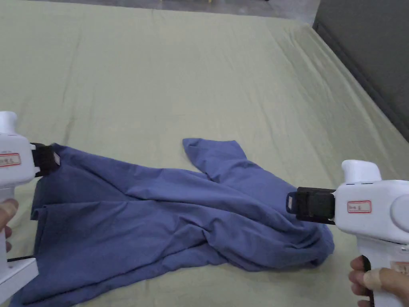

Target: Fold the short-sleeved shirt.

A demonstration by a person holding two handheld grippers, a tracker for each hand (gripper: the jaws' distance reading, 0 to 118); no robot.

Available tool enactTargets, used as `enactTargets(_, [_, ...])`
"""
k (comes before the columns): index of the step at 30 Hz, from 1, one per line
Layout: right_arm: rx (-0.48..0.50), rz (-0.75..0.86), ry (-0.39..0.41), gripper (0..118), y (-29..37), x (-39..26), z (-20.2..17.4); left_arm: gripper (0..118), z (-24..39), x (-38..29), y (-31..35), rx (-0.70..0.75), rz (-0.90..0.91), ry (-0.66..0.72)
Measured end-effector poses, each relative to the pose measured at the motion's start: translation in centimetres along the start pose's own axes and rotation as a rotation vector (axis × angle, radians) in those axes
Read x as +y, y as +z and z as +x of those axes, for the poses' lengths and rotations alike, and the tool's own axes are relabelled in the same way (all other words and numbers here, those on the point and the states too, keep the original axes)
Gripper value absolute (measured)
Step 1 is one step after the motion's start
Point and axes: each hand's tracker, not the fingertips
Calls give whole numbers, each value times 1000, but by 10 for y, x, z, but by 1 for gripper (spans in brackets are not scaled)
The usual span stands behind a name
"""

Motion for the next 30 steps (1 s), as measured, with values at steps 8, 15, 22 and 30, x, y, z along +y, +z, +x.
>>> enactTargets(8, [-20, -96, -116, 61, -35, -16, 18, 0, 15, -16, 94, -32, 119, 32])
enactTargets(15, [-2, 109, 5, 4, 11, -14, -7, 0, -11, -19, 95, -22, 156, 131])
enactTargets(22, [-28, 409, 169, 4, 104, 70, -43, 0, -12, 55, 129, -11, 325, 211])
enactTargets(30, [-168, 619, 276, 4, 181, 194, -83, 0, -22, 186, 158, 67, 464, 188])
